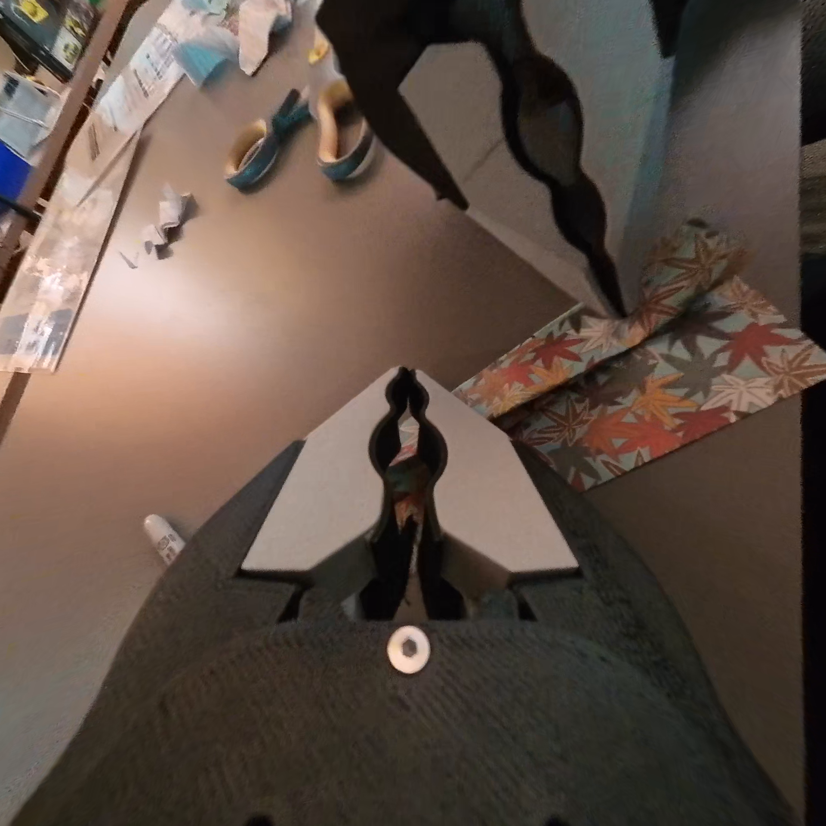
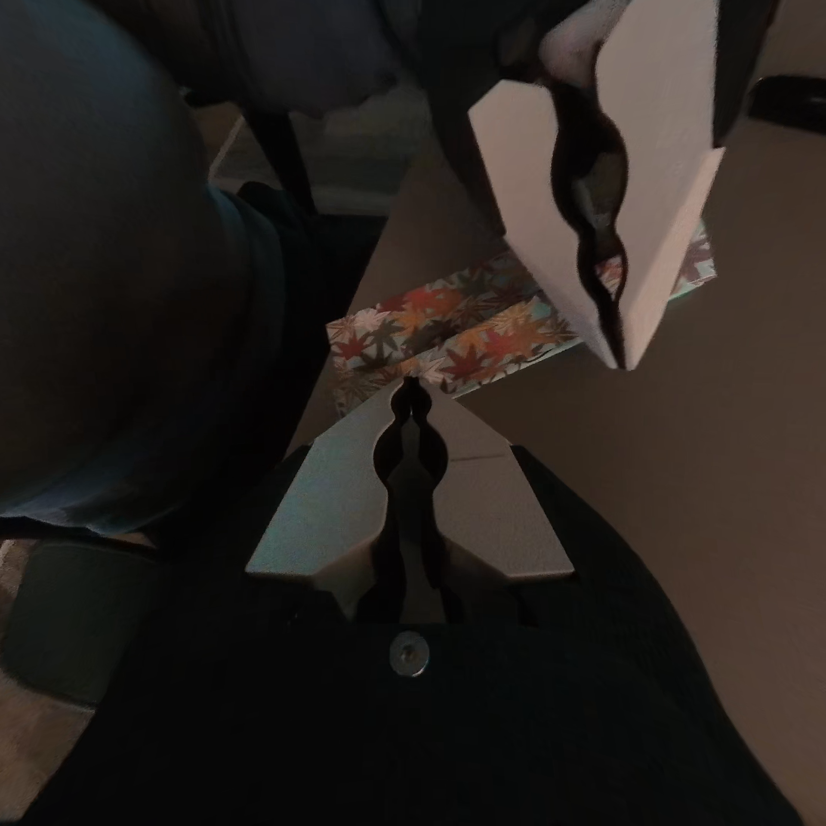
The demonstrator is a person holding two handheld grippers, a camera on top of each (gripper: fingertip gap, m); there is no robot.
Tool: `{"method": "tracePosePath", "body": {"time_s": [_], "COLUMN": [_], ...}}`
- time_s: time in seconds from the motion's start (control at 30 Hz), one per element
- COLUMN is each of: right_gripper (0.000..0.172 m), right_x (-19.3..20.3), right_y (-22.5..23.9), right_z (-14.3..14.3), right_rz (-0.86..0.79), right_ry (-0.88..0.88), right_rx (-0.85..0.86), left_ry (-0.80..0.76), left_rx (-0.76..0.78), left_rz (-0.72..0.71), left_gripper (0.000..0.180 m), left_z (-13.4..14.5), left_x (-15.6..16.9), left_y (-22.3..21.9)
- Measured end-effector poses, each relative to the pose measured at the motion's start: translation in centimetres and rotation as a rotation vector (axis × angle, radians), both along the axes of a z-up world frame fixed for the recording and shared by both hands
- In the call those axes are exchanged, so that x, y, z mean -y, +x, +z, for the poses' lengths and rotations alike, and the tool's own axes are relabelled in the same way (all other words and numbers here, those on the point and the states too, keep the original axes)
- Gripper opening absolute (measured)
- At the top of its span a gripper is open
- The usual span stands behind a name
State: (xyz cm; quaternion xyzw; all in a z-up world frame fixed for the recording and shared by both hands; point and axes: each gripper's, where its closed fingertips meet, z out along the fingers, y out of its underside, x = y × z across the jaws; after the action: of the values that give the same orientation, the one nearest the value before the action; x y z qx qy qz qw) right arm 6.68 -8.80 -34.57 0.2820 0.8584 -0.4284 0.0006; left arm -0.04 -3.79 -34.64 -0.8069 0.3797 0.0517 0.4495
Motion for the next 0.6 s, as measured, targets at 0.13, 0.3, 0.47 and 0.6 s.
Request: {"method": "tracePosePath", "body": {"time_s": [0.13,0.3,0.47,0.6], "right_gripper": [0.0,0.0,0.0,0.0], "right_x": [0.1,0.2,0.1,0.1], "right_y": [1.2,2.2,2.5,2.6], "right_z": [0.0,0.0,0.0,-0.1], "right_rz": [-0.011,-0.036,-0.058,-0.047], "right_ry": [0.001,0.006,0.01,0.037], "right_rx": [-0.001,-0.008,-0.009,-0.014], "left_ry": [0.017,-0.012,-0.09,-0.177], "left_rx": [-0.013,0.015,0.036,0.262], "left_rz": [-0.005,0.039,0.078,0.12], "left_gripper": [0.0,0.0,0.0,0.0], "left_z": [0.1,0.0,-0.4,0.8], "left_x": [0.0,0.4,1.8,3.0], "left_y": [0.0,-1.3,-4.0,-5.0]}}
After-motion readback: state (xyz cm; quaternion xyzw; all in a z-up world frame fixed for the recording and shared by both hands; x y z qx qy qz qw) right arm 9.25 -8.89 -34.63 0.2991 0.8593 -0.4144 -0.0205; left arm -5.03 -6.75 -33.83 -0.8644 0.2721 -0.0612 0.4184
